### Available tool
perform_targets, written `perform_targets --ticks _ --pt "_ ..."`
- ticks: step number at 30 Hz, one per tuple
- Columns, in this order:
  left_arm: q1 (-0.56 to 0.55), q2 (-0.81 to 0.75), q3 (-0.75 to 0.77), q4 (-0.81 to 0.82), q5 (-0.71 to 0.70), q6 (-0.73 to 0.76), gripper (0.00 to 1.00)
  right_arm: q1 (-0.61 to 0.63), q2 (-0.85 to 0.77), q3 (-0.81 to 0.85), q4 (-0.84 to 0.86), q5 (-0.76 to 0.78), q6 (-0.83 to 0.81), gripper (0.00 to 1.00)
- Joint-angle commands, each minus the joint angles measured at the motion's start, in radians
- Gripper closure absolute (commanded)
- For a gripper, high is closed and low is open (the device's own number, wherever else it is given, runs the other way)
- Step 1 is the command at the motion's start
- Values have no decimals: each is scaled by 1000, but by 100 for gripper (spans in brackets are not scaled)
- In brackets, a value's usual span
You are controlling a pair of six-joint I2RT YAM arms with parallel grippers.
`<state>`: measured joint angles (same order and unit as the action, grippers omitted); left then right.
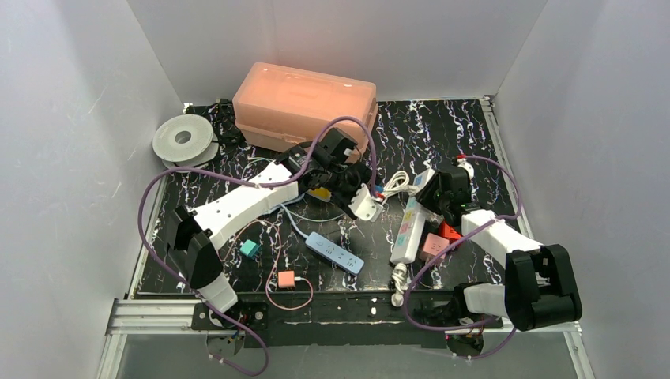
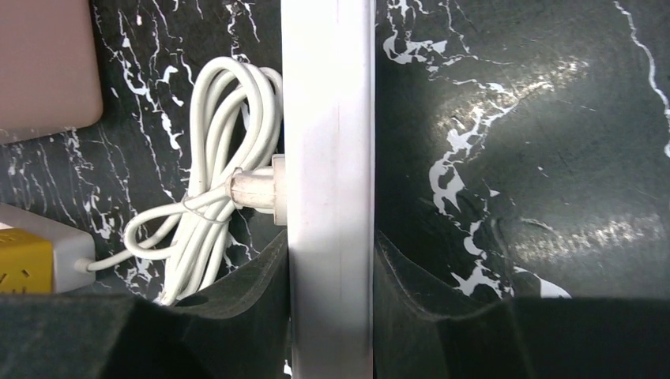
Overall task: Pull the plug off the socket
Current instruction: Remove the plug from the socket.
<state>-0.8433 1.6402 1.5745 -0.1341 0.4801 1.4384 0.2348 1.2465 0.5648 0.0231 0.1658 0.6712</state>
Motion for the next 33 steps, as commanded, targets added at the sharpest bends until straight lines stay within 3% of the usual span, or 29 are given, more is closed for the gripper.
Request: perform_targets --ticks 1,4,8,12,17,22,26,29,33 --pt "-12 -71 -54 -27 58 5 100 -6 56 46 20 -90 53 64" --pt "-26 -127 -103 -24 58 -9 100 -6 38 90 0 -153 63 33" --pt "-46 -226 -194 14 55 -40 100 -6 -68 138 -46 -220 60 22" --pt "-63 -325 -290 95 38 -33 100 -6 -203 165 -76 -314 53 19" --pt "-83 -406 -287 99 8 -26 100 -1 -353 184 -52 -502 22 17" --pt "-97 -467 -273 51 -20 1 100 0 -459 239 -144 -532 -32 15" --pt "-127 -510 -287 47 -47 33 100 8 -479 243 -74 -735 -17 14" --pt "-147 -532 -283 41 -65 53 100 67 -475 227 37 -859 2 13" --pt "-155 -552 -261 28 -87 36 100 235 -478 255 29 -804 -94 13"
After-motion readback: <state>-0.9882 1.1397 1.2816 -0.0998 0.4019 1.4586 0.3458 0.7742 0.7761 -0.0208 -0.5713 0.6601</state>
